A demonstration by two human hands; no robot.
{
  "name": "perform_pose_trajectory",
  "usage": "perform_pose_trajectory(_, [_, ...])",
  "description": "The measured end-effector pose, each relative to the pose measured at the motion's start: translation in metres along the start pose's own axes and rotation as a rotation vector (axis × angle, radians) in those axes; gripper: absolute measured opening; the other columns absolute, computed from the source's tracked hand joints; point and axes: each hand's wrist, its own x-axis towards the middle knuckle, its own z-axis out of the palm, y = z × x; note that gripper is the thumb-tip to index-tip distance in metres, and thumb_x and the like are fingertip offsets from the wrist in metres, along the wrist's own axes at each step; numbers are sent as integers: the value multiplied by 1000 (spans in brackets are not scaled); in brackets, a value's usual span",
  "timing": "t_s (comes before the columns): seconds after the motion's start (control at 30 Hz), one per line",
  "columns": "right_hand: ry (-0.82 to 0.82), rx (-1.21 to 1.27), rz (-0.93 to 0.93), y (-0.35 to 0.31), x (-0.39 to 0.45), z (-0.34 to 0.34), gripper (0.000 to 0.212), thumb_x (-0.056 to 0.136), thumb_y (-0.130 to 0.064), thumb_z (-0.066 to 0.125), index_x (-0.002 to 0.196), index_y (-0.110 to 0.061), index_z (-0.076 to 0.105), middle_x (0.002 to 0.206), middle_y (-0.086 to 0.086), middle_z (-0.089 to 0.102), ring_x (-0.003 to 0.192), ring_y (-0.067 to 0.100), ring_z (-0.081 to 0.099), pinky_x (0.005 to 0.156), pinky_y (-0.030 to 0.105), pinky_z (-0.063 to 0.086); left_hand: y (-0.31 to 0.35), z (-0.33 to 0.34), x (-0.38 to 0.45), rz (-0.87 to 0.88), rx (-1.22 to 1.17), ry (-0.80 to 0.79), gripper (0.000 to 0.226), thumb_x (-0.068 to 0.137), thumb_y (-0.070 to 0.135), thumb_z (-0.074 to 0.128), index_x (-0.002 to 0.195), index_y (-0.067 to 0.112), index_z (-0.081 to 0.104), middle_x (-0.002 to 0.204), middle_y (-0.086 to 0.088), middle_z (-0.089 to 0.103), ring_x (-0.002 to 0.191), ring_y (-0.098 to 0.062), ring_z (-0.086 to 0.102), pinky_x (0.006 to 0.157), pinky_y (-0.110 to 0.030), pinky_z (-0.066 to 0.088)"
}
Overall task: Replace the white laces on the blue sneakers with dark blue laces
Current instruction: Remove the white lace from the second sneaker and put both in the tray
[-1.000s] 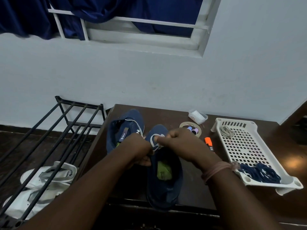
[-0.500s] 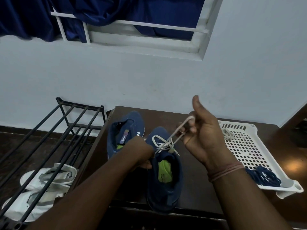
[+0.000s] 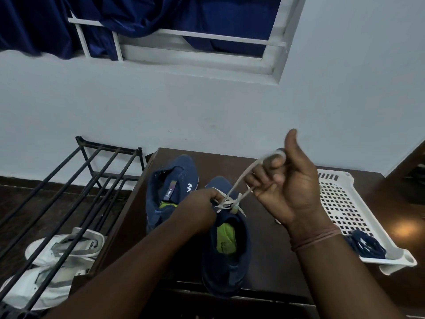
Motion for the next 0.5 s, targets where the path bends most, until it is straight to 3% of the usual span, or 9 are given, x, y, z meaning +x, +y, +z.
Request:
perform_pose_trajectory(0.07, [-14,28,-20,-9,-2,0,51,91,-57,50,75,-13,71,34,-7,36,30,7,27,45,22,17,-2,3,3,16,55,-4,40,86,-4,52,110,22,72,99,-12,62,90,-31,64,76,-37,57])
perform_pose_trajectory(0.13, [11,-31,-27,-15,0,-3,47,97,-51,48,91,-11,71,35,-7,33,28,5,23,42,23,13,-4,5,4,20,73,3,34,83,-1,57,100,24,71,91,-9,58,85,-28,62,79,-41,58])
perform_pose_trajectory(0.23, [137,-165,-47,-6,9,-16,40,101,-42,47,85,-10,66,41,-4,35,33,8,25,42,23,20,-6,11,3,100,188,59,24,81,14,65,79,36,56,100,-2,57,87,-20,60,74,-31,50])
perform_pose_trajectory(0.27, [218,-296,-36,0,12,-21,40,101,-42,48,84,-10,65,44,-1,41,36,10,32,44,24,27,-5,13,3,132,204,78,24,81,16,65,76,36,51,103,-3,54,88,-21,58,74,-29,46])
perform_pose_trajectory(0.33, [362,-791,-23,12,13,-29,39,100,-40,52,81,-9,68,54,6,58,46,15,47,55,31,40,-4,17,3,174,206,89,24,79,16,65,73,33,50,103,-5,51,91,-22,56,78,-30,48])
perform_pose_trajectory(0.4, [397,-1281,-14,23,11,-36,41,97,-39,56,76,-6,68,67,12,67,58,19,56,65,37,47,1,13,3,166,179,82,21,73,20,64,62,31,50,97,-8,58,90,-24,60,78,-32,51])
perform_pose_trajectory(0.5, [384,-1510,20,30,8,-42,44,93,-39,57,76,1,65,76,18,67,64,27,59,64,36,48,11,-5,2,38,-193,80,16,75,18,68,63,22,58,77,-5,66,68,-17,62,61,-27,46])
